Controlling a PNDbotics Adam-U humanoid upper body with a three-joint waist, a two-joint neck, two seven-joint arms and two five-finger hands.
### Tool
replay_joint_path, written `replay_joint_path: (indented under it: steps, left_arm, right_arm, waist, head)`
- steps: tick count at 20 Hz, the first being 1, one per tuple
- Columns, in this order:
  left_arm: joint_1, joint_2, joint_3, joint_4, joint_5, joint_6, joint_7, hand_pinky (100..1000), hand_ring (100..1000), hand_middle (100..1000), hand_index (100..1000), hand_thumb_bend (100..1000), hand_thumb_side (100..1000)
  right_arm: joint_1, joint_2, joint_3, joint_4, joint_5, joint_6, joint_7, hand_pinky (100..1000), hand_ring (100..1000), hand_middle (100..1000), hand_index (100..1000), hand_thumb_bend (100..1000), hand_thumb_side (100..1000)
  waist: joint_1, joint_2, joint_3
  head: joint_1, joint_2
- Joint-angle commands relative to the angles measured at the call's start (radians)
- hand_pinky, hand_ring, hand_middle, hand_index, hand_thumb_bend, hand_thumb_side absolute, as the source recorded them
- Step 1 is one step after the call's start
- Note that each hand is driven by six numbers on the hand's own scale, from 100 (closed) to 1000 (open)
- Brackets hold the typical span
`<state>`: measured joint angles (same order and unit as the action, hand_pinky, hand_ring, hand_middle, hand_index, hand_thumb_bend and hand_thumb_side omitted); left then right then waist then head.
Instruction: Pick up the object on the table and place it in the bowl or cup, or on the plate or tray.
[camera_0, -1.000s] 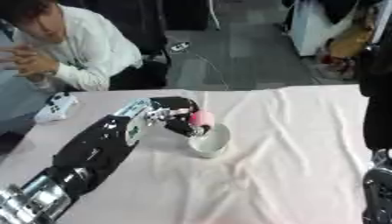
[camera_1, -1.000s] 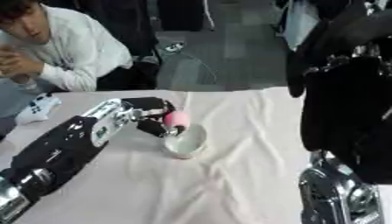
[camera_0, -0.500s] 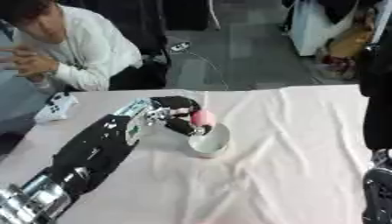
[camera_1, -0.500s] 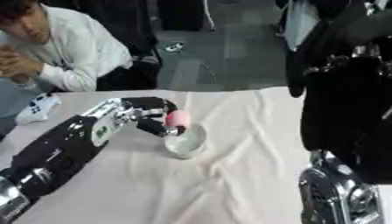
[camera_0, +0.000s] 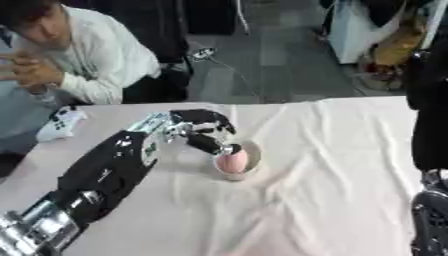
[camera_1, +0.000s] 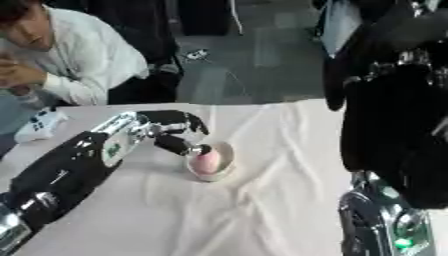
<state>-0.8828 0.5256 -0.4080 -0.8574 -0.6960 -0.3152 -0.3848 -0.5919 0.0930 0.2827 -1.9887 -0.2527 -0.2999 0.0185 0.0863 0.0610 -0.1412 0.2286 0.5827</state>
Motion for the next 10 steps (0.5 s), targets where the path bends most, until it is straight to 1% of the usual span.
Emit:
replay_joint_path:
  steps: [1, 2, 3, 5, 10]
  left_arm:
    - [-0.025, 0.020, 0.012, -0.006, -0.009, -0.002, -0.022, 860, 904, 953, 987, 542, 952]
    - [-0.026, 0.020, 0.013, -0.006, -0.010, -0.001, -0.028, 852, 892, 944, 981, 527, 947]
    - [-0.026, 0.020, 0.014, -0.006, -0.011, -0.001, -0.033, 877, 928, 968, 999, 575, 951]
    - [-0.026, 0.020, 0.014, -0.007, -0.013, 0.001, -0.043, 891, 942, 980, 1000, 606, 947]
    - [-0.022, 0.024, 0.018, -0.019, -0.011, 0.002, -0.051, 891, 940, 979, 1000, 602, 939]
  right_arm:
    - [-0.016, 0.005, 0.001, -0.011, -0.003, 0.000, 0.005, 100, 333, 376, 499, 119, 728]
    - [-0.015, 0.005, 0.001, -0.011, -0.003, -0.001, 0.005, 100, 333, 376, 499, 119, 729]
    - [-0.015, 0.005, 0.001, -0.011, -0.003, 0.000, 0.005, 100, 333, 376, 499, 119, 728]
    - [-0.016, 0.005, 0.001, -0.011, -0.003, -0.001, 0.005, 100, 333, 377, 499, 119, 728]
    - [-0.015, 0.004, 0.001, -0.011, -0.003, -0.001, 0.004, 100, 333, 376, 499, 119, 729]
  waist:
    - [-0.001, -0.013, 0.000]
    - [-0.001, -0.013, 0.000]
    - [-0.001, -0.013, 0.000]
    - [-0.001, -0.013, 0.000]
    - [-0.001, -0.014, 0.002]
  head:
    - [-0.007, -0.005]
    - [-0.008, -0.005]
    - [-0.007, -0.004]
    - [-0.008, -0.004]
    - [-0.008, -0.006]
